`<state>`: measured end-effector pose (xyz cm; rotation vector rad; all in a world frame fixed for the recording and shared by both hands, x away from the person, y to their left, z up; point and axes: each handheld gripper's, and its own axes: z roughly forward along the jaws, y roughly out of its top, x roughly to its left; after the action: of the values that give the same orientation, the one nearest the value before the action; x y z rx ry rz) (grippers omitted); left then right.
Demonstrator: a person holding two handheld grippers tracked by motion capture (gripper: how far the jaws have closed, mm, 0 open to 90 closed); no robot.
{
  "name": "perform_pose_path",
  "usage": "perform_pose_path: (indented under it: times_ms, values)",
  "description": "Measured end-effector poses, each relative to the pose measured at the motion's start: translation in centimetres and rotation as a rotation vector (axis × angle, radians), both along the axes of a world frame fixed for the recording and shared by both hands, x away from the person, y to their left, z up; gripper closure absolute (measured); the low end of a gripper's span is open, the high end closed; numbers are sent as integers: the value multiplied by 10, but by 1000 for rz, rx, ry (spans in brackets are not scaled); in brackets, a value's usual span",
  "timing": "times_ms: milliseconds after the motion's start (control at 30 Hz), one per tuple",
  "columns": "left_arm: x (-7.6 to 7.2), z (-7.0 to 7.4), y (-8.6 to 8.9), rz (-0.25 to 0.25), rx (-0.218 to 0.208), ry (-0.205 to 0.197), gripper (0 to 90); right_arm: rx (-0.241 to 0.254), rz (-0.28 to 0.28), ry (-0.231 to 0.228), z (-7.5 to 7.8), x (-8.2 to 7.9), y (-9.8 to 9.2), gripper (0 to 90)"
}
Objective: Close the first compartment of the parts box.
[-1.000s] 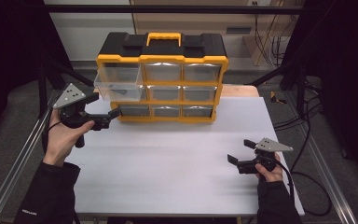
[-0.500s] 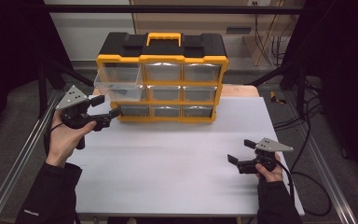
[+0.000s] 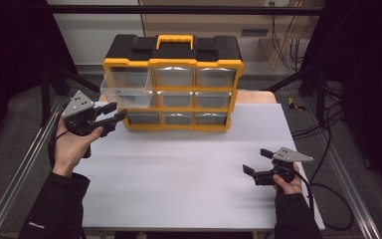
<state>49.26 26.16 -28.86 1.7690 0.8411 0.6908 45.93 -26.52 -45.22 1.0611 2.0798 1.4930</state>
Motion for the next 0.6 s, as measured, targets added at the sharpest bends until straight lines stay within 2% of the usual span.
perform_pose_path:
  times_ms: [367,500,533,600]
  values:
    - [7,-1,-2,0,11,5,744,-1,2,2,0,0,0,28]
    - [8,0,-4,5,23,-6,785,-1,1,2,0,0,0,29]
    - [9,1,-4,7,30,-20,794,-1,1,5,0,0,0,28]
    - [9,1,-6,9,36,-18,814,-3,2,3,0,0,0,28]
